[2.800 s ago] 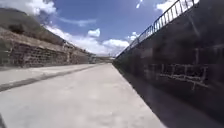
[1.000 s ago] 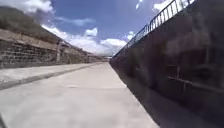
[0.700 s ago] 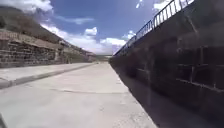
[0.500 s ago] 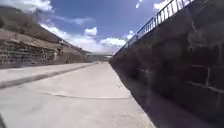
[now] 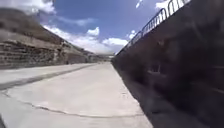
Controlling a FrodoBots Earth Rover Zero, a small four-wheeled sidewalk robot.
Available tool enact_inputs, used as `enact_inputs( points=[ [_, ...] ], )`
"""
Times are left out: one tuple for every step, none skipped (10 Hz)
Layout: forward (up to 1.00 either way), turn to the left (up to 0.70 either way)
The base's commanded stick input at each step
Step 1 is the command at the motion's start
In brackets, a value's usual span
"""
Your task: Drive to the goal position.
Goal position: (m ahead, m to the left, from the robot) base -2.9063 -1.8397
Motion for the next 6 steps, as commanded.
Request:
enact_inputs(
  points=[
    [1.00, 0.00],
    [1.00, 0.00],
    [1.00, 0.00],
    [1.00, 0.00],
    [1.00, 0.00],
    [1.00, 0.00]
  ],
)
